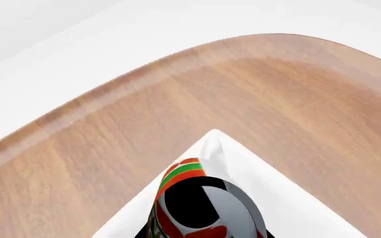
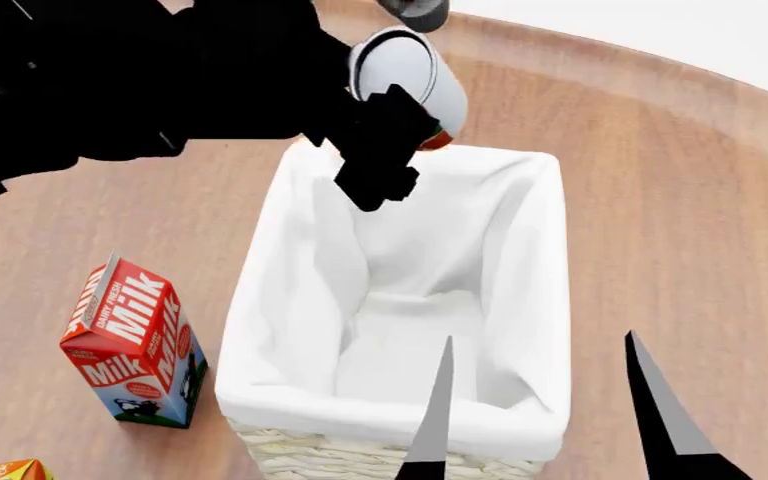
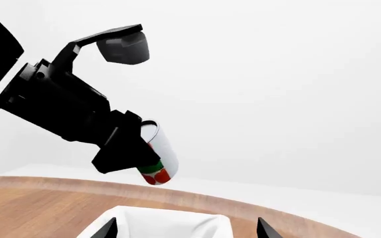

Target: Pick up the tomato sauce, and put it in the basket.

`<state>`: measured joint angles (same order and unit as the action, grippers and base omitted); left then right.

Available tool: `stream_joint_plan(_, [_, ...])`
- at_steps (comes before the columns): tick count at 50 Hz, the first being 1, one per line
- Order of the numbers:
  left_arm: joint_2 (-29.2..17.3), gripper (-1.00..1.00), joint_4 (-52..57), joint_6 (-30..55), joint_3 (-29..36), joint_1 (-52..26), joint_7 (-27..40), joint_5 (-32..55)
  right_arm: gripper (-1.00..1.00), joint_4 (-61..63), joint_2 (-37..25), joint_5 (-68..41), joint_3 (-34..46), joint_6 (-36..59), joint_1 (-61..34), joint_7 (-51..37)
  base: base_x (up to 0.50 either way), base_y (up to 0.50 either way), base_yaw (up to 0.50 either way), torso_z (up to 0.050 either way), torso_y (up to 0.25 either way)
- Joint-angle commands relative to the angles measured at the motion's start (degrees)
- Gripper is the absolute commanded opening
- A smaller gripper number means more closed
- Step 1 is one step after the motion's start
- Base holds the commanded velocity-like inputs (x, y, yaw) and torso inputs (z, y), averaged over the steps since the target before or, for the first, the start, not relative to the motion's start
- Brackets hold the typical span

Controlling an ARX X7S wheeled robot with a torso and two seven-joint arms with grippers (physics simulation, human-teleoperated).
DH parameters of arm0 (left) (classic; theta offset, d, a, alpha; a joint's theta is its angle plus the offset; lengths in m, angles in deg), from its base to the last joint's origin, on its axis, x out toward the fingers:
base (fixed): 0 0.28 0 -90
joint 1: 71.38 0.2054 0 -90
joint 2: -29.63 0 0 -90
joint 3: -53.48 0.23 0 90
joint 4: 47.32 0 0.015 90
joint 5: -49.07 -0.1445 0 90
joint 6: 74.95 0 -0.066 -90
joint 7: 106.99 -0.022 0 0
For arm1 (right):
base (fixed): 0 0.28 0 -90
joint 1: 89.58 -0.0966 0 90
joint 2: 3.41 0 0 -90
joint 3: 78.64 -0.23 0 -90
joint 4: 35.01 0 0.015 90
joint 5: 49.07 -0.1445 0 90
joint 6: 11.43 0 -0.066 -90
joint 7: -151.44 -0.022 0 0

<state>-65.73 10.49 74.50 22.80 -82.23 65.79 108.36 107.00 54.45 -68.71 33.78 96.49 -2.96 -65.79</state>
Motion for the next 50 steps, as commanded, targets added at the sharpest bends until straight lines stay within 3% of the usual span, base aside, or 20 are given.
stream_joint_plan(1, [4.57,-1.00,-7.06,-2.40,1.87,-2.56,-8.96,-1.45,1.00,-0.47,1.06,1.27,-0.74,0.48,-0.46,1.34,0.00,0.00,0.00,0.000,0.000])
stream_joint_plan(3, [5.30,-1.00,-9.92,-3.79,4.16,-3.54,-9.43,-0.65,1.00,-0.67,1.17,1.43,-0.37,0.50,-0.59,1.44,0.00,0.00,0.00,0.000,0.000])
stream_joint_plan(10, [5.35,-1.00,-14.18,-11.98,22.27,-7.63,-6.66,15.00,1.00,-0.56,1.23,1.21,-0.17,0.69,-0.75,1.37,0.00,0.00,0.00,0.000,0.000])
stream_joint_plan(15, [5.35,-1.00,-13.85,-14.37,28.57,-8.01,-5.16,19.52,1.00,-0.75,1.19,1.26,-0.09,0.40,-0.66,1.38,0.00,0.00,0.00,0.000,0.000])
stream_joint_plan(50, [5.36,-1.00,-12.89,-16.82,29.72,-1.82,-3.62,17.11,1.00,-1.57,0.55,0.49,-0.80,-0.87,-0.24,1.18,0.00,0.00,0.00,0.000,0.000])
